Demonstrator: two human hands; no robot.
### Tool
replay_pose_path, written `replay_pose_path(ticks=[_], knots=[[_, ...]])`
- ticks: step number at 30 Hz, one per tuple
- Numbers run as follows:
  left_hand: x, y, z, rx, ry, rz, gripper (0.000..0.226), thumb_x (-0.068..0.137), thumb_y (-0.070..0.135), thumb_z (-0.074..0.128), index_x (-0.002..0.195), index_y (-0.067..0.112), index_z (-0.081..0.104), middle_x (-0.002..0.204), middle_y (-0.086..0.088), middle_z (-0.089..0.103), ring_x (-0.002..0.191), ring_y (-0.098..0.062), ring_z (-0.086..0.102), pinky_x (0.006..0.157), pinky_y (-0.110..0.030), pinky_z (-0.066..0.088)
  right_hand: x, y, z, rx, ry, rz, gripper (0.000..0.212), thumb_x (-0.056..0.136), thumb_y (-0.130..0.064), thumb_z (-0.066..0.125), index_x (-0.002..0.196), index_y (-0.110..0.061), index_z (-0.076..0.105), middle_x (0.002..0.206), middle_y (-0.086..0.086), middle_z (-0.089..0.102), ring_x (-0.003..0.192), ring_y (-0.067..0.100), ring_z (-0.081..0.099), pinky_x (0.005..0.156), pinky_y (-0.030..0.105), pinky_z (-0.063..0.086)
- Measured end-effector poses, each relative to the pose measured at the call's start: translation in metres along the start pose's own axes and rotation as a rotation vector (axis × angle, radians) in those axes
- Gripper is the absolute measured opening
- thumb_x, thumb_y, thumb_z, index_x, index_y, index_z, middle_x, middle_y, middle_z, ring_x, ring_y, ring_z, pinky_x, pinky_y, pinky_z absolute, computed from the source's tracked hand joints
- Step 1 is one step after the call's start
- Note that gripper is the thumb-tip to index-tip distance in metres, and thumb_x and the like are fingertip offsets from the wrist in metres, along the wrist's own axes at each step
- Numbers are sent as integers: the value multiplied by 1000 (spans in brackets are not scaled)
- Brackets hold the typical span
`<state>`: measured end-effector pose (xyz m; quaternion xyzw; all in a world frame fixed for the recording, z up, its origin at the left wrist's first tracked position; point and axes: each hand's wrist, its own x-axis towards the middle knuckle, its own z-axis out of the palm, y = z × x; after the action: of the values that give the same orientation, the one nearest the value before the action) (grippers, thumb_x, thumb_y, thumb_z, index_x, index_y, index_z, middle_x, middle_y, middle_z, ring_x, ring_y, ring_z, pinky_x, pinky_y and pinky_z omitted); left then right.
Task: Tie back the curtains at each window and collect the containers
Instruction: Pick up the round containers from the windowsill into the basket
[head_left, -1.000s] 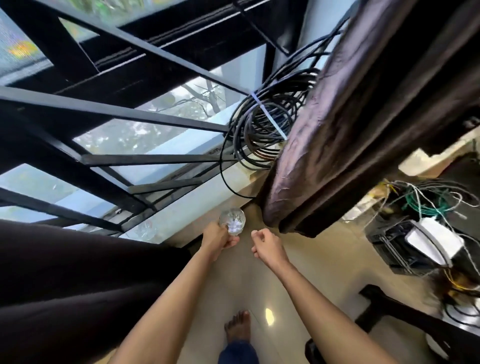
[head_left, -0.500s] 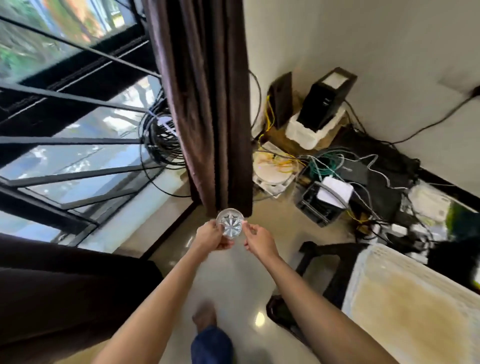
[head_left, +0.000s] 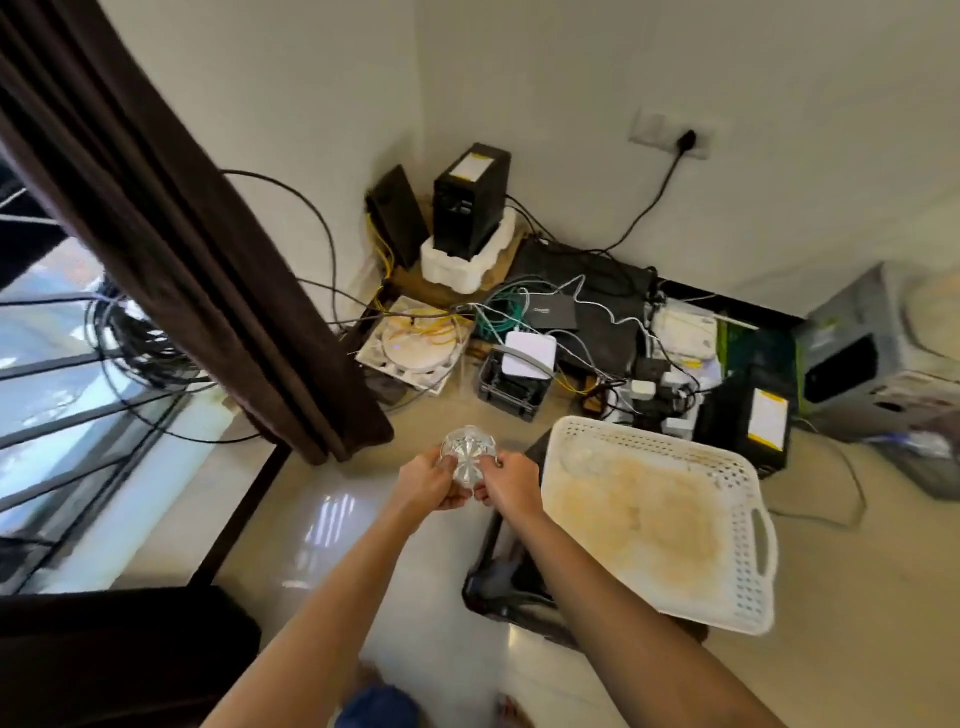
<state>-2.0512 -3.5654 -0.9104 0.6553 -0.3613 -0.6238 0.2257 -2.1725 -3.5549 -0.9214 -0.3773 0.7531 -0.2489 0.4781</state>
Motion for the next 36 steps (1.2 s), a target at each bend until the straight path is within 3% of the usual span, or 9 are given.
replay_pose_path(ticks=[3, 6, 8, 11, 14, 18, 23, 33, 36], knots=[[-7, 6, 43, -32, -14, 32, 30, 96, 43, 45, 102, 18, 60, 85, -17, 68, 73, -25, 66, 77, -48, 58, 0, 8, -45, -45, 81, -6, 27, 94, -20, 48, 83, -3, 66, 68, 8, 65, 50, 14, 60, 52, 22, 54], [-13, 11, 83, -53, -51, 37, 44, 95, 54, 36, 89, 18, 60, 76, -15, 65, 70, -24, 61, 81, -46, 55, 5, 18, -84, 26, 161, 25, 25, 92, -16, 46, 76, -5, 62, 62, 11, 64, 51, 21, 64, 60, 38, 59], [-15, 10, 109, -32, -93, 2, 48, 96, 54, 33, 93, 14, 60, 76, -15, 65, 71, -23, 61, 82, -43, 55, 10, 29, -108, 80, 214, 60, 28, 92, -16, 45, 70, -6, 59, 60, 14, 66, 56, 29, 67, 64, 44, 59], [-12, 4, 140, 32, -153, -34, 54, 96, 52, 35, 105, 4, 57, 77, -14, 65, 71, -20, 62, 75, -34, 55, 18, 49, -139, 146, 302, 117, 31, 92, -17, 44, 64, -9, 56, 58, 12, 66, 55, 25, 64, 67, 41, 60], [-11, -6, 163, 69, -187, -69, 50, 97, 48, 38, 102, 2, 58, 74, -11, 64, 68, -17, 61, 64, -24, 53, 27, 71, -163, 231, 372, 173, 32, 92, -17, 43, 64, -7, 55, 54, 11, 65, 55, 25, 63, 67, 41, 59], [-3, -20, 182, 146, -188, -98, 45, 98, 43, 40, 97, 4, 62, 76, -11, 67, 69, -18, 63, 66, -27, 54, 41, 99, -181, 300, 432, 246, 29, 93, -16, 42, 68, -5, 53, 59, 12, 65, 49, 19, 57, 62, 36, 55], [14, -36, 193, 180, -171, -102, 38, 98, 36, 43, 93, 4, 63, 75, -11, 67, 66, -18, 62, 64, -28, 53, 63, 132, -182, 276, 424, 321, 33, 94, -16, 41, 66, -5, 55, 60, 11, 66, 51, 22, 58, 64, 39, 57], [40, -64, 202, 237, -179, -141, 29, 97, 30, 47, 90, 8, 64, 76, -8, 67, 66, -16, 60, 68, -28, 51, 104, 168, -173, 189, 369, 372, 36, 94, -15, 38, 88, 8, 65, 67, 16, 67, 45, 18, 58, 49, 27, 53], [44, -68, 204, 229, -175, -158, 26, 96, 29, 49, 86, 11, 64, 73, -7, 67, 65, -16, 60, 69, -29, 51, 110, 172, -170, 162, 353, 365, 36, 96, -16, 37, 93, 7, 64, 79, 20, 70, 46, 15, 58, 38, 17, 46]])
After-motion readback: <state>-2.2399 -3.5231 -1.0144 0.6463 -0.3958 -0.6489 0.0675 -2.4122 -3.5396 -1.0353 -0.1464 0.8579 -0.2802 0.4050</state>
